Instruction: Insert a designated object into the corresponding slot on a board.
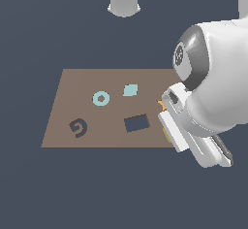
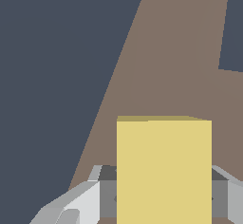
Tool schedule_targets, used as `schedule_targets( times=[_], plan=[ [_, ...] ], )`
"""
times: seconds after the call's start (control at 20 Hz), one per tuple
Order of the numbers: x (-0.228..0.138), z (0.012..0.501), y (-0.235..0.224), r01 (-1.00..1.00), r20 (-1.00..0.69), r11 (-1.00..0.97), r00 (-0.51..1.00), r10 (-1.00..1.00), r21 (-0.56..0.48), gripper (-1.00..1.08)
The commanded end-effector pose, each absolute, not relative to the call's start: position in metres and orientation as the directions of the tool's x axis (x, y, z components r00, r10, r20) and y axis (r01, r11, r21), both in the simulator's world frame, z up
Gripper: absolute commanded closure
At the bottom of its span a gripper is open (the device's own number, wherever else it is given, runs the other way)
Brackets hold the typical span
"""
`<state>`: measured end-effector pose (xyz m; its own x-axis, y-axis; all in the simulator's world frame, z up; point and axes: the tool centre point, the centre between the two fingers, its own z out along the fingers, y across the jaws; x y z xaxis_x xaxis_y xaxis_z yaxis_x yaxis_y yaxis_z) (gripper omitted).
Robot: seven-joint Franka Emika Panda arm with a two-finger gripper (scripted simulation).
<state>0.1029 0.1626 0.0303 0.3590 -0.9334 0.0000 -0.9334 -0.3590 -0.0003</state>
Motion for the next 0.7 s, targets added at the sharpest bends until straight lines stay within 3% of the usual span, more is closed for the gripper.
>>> schedule_targets(
  times=[0.0,0.65],
  plan=[
    [0.103,0.03,0.163,-0.933,0.0,-0.359,0.359,-0.933,0.0,1.08],
    [0.095,0.033,0.123,-0.948,0.0,-0.319,0.319,-0.948,0.0,1.08]
  ],
)
